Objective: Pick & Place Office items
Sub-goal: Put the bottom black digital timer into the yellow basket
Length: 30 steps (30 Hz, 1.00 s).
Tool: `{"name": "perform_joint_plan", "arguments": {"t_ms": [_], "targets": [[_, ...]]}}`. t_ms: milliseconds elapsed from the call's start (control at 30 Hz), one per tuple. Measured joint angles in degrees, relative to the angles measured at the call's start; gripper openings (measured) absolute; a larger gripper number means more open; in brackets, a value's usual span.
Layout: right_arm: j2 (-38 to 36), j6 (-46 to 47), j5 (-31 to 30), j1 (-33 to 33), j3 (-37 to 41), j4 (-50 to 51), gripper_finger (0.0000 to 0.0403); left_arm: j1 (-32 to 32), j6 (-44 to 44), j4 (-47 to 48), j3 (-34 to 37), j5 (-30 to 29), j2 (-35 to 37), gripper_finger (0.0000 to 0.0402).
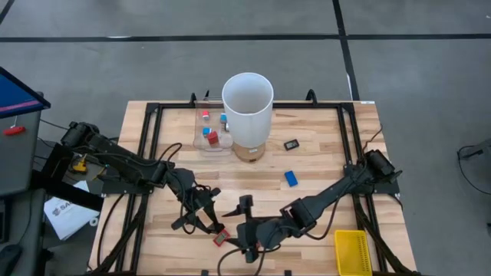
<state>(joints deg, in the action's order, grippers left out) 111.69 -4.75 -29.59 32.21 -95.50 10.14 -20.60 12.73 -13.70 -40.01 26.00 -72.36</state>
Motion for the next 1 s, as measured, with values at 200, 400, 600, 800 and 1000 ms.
{"name": "perform_joint_plan", "arguments": {"t_ms": [200, 400, 600, 800, 1000], "targets": [[0.2, -1.3, 2.4, -0.6, 0.0, -2.4, 0.0316, 0.0, 0.0, -0.1, 0.0, 0.0, 0.0, 0.0155], [0.2, -1.3, 4.3, -1.4, 0.0, -3.1, 0.0293, 0.1, -0.1, -0.1, 0.0, 0.0, 0.0, 0.0154], [0.2, -0.9, 7.0, -2.4, 0.0, -3.2, 0.0275, 0.1, -0.1, -0.1, 0.0, 0.0, 0.0, 0.0156], [0.2, -0.8, 7.3, -3.1, 0.0, -3.1, 0.0274, 0.1, -0.2, -0.1, 0.0, 0.0, 0.0, 0.0156], [0.2, -0.8, 7.5, -3.1, 0.0, -3.1, 0.0273, 0.1, -0.2, -0.1, 0.0, 0.0, 0.0, 0.0155]]}}
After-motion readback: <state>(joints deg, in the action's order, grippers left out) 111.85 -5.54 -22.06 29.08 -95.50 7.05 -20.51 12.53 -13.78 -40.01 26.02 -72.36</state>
